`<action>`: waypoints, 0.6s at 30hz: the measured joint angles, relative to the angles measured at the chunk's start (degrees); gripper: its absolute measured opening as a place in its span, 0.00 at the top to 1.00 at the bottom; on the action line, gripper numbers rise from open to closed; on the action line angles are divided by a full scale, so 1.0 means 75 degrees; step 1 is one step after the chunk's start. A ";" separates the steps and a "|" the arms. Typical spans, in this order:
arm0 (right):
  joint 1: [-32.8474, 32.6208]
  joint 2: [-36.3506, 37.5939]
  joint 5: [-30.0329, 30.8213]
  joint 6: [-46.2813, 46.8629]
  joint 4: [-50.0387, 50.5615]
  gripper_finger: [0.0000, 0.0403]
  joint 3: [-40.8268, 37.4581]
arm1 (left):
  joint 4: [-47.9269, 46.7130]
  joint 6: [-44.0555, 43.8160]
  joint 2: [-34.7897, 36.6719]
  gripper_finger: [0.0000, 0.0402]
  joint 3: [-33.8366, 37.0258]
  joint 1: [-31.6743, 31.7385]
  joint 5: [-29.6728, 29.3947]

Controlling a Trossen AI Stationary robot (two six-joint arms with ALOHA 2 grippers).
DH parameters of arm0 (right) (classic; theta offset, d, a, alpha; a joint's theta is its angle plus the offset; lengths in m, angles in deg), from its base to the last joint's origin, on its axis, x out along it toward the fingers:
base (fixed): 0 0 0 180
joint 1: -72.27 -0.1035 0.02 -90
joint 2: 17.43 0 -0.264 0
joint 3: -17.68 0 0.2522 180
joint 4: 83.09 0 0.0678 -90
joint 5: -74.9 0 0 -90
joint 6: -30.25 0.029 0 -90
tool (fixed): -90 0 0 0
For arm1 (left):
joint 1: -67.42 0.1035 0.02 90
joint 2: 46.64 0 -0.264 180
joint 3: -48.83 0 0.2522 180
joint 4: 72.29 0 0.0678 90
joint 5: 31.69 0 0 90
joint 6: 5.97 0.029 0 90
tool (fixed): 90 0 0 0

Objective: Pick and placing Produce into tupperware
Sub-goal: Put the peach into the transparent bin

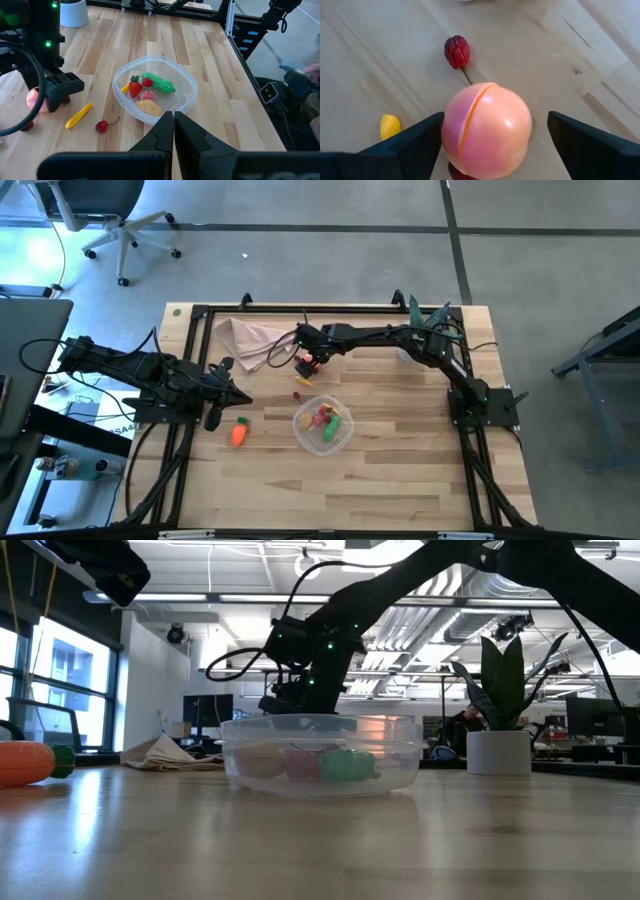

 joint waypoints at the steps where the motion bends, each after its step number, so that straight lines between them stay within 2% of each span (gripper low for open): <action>1: -0.0001 0.0000 -0.0002 0.0002 -0.0002 0.17 0.0000 | -0.0001 -0.0001 -0.0001 0.99 -0.0001 -0.0001 0.0000; 18: -0.0001 0.0003 -0.0030 0.0123 0.0053 0.28 0.0000 | 0.0000 0.0000 0.0000 0.99 0.0000 -0.0002 0.0000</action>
